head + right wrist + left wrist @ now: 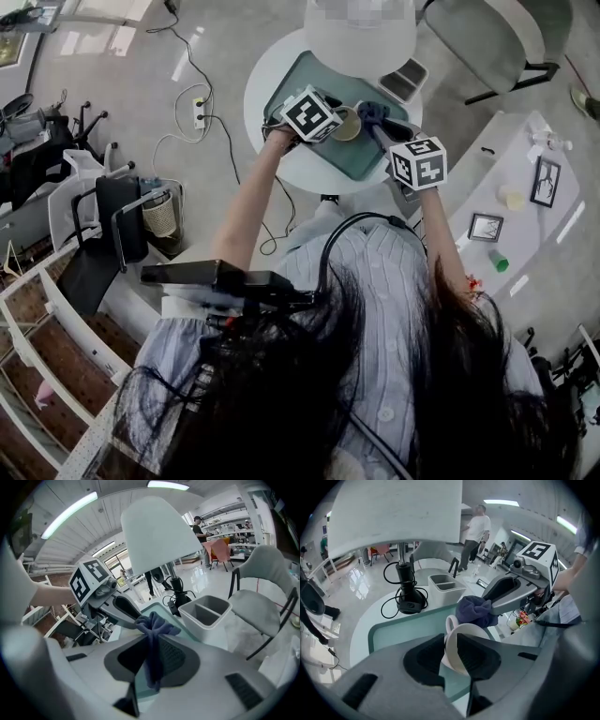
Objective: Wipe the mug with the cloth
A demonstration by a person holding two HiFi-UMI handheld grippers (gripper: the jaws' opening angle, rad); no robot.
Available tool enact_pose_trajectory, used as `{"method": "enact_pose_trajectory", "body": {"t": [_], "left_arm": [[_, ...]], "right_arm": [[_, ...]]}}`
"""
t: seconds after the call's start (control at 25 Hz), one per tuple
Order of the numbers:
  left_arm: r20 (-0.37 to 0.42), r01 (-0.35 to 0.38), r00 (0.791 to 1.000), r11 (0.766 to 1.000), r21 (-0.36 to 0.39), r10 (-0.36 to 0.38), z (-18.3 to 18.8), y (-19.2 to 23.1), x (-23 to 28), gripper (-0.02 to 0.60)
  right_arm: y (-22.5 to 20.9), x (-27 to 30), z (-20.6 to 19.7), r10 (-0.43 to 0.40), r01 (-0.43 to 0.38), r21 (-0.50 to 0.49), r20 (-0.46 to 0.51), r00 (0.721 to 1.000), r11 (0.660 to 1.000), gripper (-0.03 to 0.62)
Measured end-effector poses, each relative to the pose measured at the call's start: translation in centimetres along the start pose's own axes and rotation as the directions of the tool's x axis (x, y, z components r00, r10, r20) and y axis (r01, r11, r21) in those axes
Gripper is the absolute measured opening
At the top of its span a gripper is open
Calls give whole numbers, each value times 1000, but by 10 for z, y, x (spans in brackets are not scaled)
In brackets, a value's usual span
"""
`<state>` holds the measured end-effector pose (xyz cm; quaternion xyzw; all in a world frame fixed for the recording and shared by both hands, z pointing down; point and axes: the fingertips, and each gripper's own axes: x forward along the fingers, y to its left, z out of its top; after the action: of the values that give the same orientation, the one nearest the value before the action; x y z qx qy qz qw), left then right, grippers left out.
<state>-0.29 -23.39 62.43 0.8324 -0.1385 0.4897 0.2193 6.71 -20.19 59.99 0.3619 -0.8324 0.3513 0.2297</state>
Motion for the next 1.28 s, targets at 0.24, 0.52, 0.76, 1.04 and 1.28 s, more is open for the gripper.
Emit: {"method": "enact_pose_trajectory", "body": {"t": [0.24, 0.52, 0.76, 1.04, 1.28], "left_arm": [[-5, -15, 1000, 1000, -16, 15, -2, 5, 1, 70], [10, -33, 999, 998, -62, 34, -3, 7, 0, 63], [11, -113, 993, 984, -141, 115, -11, 9, -6, 54], [9, -180, 982, 940, -291, 190, -23, 13, -6, 52], [18, -231, 962, 853, -468, 271, -32, 15, -14, 52]], "right_arm": [[3, 14, -5, 40, -40, 6, -26, 999, 999, 84], [6, 15, -14, 48, -48, 6, -46, 998, 999, 86], [15, 17, -17, 52, -52, 3, -52, 997, 999, 86], [19, 18, -22, 47, -46, 9, -53, 998, 999, 84], [25, 12, -31, 47, -45, 35, -45, 998, 998, 86]]}}
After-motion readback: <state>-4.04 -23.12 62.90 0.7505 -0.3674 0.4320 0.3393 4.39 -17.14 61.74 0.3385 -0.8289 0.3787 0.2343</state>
